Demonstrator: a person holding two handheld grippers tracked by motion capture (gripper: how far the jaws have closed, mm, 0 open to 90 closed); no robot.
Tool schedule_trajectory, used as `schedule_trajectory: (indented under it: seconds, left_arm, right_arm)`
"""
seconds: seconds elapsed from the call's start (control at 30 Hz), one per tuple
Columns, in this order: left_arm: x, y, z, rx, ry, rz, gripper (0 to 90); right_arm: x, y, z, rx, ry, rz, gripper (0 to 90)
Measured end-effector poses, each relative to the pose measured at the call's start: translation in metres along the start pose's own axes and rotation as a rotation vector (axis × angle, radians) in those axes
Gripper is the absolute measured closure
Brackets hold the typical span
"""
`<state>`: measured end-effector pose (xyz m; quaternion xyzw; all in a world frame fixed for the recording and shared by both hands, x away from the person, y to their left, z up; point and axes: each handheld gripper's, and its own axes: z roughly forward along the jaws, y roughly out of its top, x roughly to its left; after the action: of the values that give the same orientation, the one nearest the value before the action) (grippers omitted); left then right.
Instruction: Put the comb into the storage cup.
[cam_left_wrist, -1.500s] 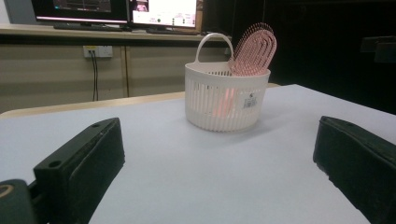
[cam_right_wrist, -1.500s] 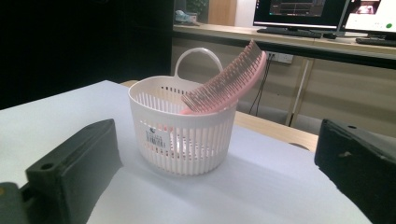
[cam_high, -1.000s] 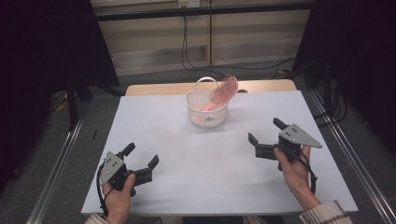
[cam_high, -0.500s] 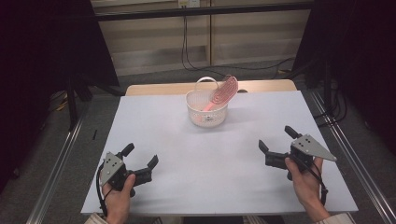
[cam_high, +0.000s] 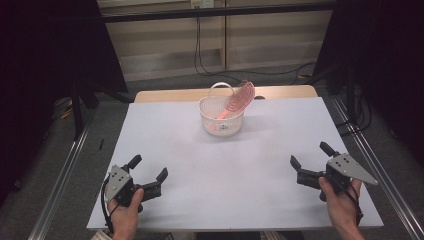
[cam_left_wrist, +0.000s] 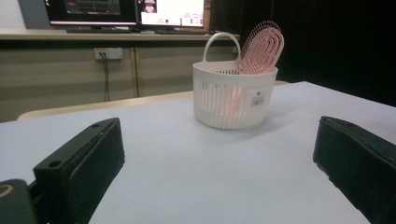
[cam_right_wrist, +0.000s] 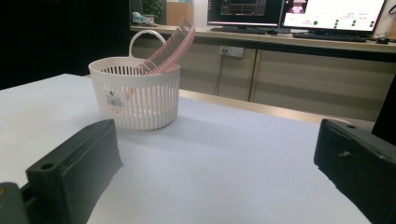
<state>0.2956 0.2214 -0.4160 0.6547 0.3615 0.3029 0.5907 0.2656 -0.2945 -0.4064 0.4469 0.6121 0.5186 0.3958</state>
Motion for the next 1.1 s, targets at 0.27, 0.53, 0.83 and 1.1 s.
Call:
schedule_trajectory:
  seconds: [0.27, 0.53, 0.83, 1.1]
  left_arm:
    - [0.001, -0.001, -0.006, 0.01, 0.011, -0.002, 2.2]
    - [0.003, -0.005, -0.007, 0.029, 0.01, -0.01, 2.1]
    - [0.005, -0.006, -0.008, 0.033, 0.016, -0.022, 2.1]
    - [0.012, -0.004, -0.008, 0.026, 0.036, -0.032, 2.1]
  right_arm:
    - [-0.009, -0.009, -0.01, 0.015, -0.036, 0.019, 0.0]
    - [-0.01, -0.018, -0.015, 0.02, -0.056, 0.018, 0.0]
    - [-0.01, -0.021, -0.01, 0.021, -0.035, 0.052, 0.0]
    - [-0.009, -0.021, -0.005, 0.024, -0.008, 0.058, 0.0]
